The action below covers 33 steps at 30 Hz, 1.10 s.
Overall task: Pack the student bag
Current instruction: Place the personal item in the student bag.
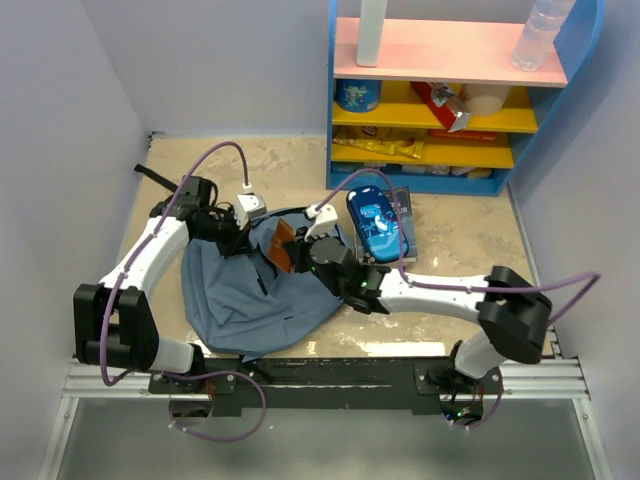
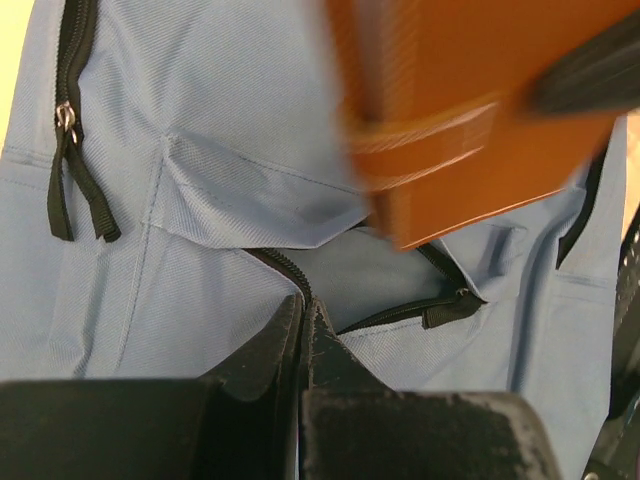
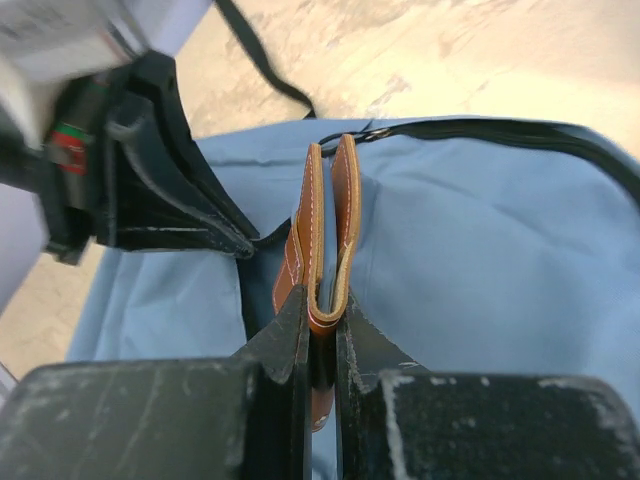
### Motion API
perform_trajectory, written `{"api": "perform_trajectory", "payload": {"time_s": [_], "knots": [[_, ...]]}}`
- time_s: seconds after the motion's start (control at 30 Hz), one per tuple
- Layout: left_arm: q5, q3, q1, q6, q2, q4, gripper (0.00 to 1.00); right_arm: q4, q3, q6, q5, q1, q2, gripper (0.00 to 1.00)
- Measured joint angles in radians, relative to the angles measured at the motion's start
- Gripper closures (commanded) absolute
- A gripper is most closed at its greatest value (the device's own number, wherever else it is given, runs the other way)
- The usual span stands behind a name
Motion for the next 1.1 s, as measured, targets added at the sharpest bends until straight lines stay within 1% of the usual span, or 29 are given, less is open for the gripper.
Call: {"api": "perform_trajectory", "payload": {"time_s": [0.13,0.3,0.47,0.63,0.83,0.93,1.1], "knots": [[0.018,0.0,0.002,0.047,-0.016,-0.04,1.0,0.044,0.031,-0.009,-0.068,0.0,0.113,1.0],[0.025,0.0,0.008,0.05,-0.016,-0.039,1.0,0.082,0.024,0.007,-0.122,0.002,0.154,1.0],[0.045,0.016,0.008,0.05,-0.014,-0.051,1.0,0.149,0.016,0.022,-0.143,0.002,0.192,1.0],[0.052,0.028,0.01,0.056,-0.011,-0.072,1.0,0.208,0.025,0.03,-0.142,-0.001,0.282,1.0],[0.029,0.028,0.02,0.069,-0.008,-0.074,1.0,0.224,0.096,0.03,-0.159,-0.001,0.36,1.0],[0.002,0.028,0.029,0.076,-0.006,-0.074,1.0,0.234,0.13,0.026,-0.219,-0.007,0.397,1.0],[-0.045,0.027,0.04,0.077,0.005,-0.078,1.0,0.241,0.182,0.007,-0.371,-0.032,0.451,1.0]]}}
